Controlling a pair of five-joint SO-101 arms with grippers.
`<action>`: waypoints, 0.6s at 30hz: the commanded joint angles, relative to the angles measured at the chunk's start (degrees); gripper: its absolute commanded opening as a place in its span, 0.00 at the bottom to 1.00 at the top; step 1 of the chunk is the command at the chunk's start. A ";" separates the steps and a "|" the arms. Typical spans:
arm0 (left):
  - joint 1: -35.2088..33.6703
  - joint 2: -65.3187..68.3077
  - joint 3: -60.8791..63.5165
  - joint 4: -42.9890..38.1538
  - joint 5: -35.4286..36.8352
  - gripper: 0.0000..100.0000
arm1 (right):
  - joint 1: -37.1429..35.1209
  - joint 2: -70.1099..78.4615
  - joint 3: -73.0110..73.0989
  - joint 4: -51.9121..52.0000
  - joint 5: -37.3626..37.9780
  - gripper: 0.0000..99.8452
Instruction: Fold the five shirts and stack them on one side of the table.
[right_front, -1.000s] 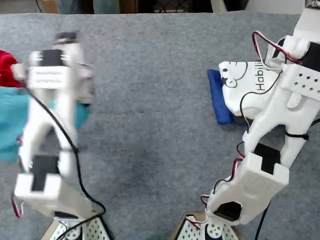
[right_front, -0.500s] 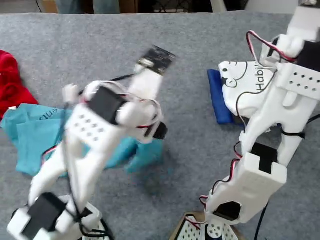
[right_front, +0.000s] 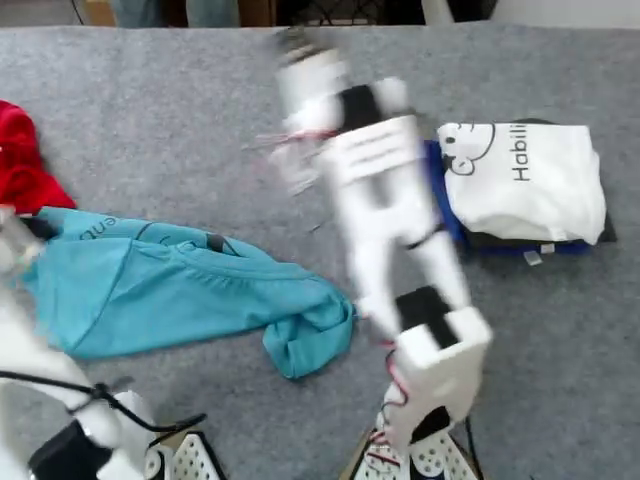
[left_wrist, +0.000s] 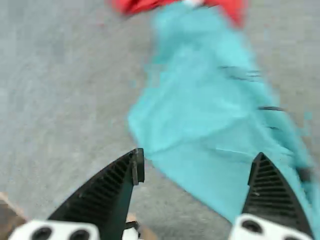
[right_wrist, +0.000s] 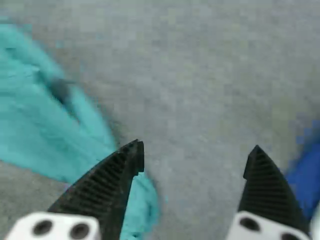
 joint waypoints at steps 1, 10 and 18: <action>-11.03 1.58 8.48 -7.91 -2.29 0.34 | -10.73 3.30 5.93 -9.05 0.00 0.32; -21.49 7.82 14.73 -16.88 -8.53 0.34 | -16.00 21.49 1.98 -13.01 -0.35 0.22; -21.23 15.74 12.97 -16.79 -8.44 0.34 | -9.14 26.42 -17.89 1.85 -0.09 0.01</action>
